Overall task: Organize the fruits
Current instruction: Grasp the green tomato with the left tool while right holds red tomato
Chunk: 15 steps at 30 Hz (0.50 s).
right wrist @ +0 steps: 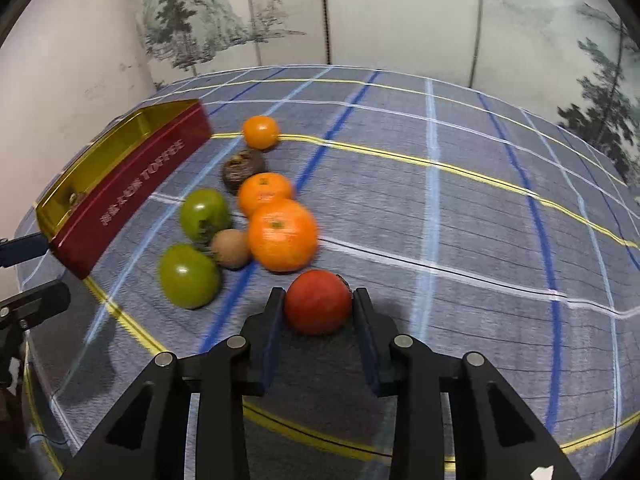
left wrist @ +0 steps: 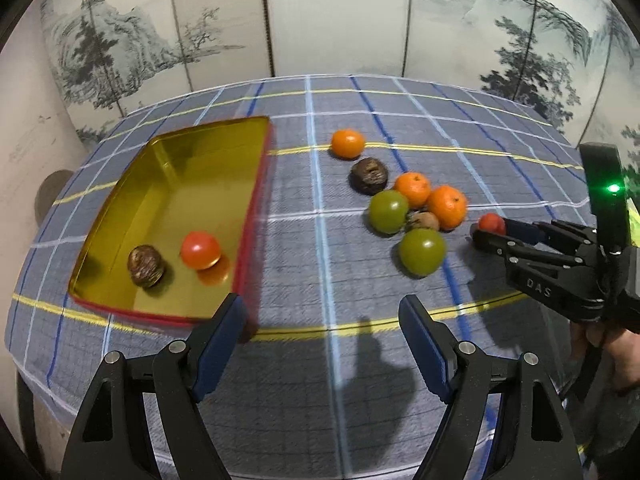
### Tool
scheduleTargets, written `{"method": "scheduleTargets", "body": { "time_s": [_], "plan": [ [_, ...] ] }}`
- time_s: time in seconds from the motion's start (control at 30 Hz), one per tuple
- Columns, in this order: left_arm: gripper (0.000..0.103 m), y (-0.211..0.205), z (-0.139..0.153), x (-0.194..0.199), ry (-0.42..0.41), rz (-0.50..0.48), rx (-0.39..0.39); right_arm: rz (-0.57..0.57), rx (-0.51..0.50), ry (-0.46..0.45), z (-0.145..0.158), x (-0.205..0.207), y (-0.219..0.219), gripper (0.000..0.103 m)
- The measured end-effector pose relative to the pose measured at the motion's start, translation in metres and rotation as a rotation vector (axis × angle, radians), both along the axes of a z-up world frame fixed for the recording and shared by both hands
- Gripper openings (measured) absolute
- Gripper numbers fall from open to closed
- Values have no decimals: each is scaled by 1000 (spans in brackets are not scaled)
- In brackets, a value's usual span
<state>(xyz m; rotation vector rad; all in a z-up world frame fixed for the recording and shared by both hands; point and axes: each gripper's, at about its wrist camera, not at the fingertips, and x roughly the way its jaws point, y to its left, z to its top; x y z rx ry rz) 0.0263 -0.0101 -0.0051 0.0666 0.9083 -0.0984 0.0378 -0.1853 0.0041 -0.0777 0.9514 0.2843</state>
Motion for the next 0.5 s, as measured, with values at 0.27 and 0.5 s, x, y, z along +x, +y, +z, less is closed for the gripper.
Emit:
{"method": "scheduleTargets", "body": {
  "time_s": [0.27, 0.5],
  "plan": [
    [79, -18, -1, 12, 0, -13, -10, -103, -47, -28, -1, 15, -40, 31],
    [79, -29, -10, 23, 32, -9, -44, -130, -97, -36, -2, 24, -63, 31]
  ]
}}
